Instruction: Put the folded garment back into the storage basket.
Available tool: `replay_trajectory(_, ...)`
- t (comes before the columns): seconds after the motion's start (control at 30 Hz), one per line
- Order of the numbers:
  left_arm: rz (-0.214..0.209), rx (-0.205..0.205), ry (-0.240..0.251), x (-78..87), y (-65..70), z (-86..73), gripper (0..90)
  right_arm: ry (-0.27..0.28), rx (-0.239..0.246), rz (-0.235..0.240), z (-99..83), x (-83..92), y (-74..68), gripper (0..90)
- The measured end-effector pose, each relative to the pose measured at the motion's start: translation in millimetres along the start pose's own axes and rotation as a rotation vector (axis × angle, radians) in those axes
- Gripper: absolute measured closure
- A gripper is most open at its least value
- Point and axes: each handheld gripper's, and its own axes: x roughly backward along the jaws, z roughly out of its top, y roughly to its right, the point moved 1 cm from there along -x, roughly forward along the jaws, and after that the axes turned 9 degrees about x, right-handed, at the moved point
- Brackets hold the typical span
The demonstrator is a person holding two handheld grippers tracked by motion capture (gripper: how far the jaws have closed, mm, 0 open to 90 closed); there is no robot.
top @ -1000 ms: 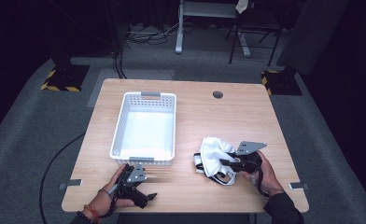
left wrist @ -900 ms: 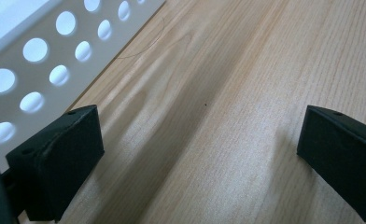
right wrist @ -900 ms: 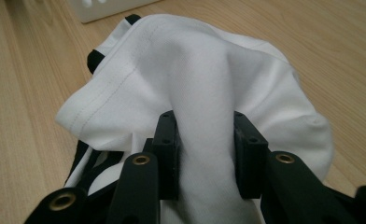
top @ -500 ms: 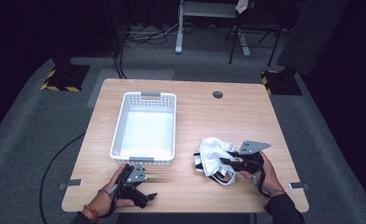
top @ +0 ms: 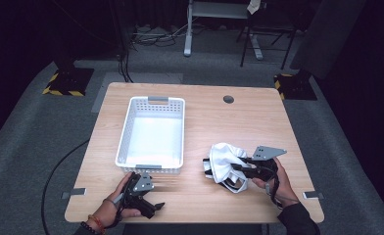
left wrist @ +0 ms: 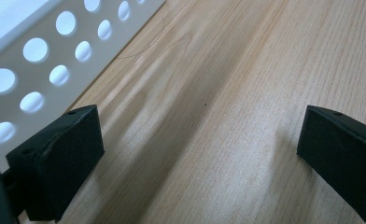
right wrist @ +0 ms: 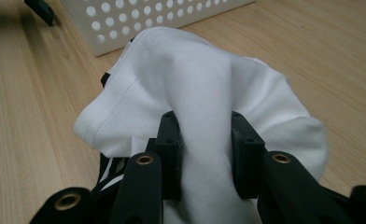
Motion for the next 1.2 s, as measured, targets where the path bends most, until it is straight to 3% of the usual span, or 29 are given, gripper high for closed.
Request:
replay_trajectory(0.3,0.0,0.0,0.0,0.0,0.0,0.0,0.2,0.019,-0.027,-0.015,3.4,8.6,4.6,70.3)
replay_trajectory(1.2,0.0,0.0,0.0,0.0,0.0,0.0,0.2,0.071,-0.008,-0.086,31.1,32.6,16.8,70.3)
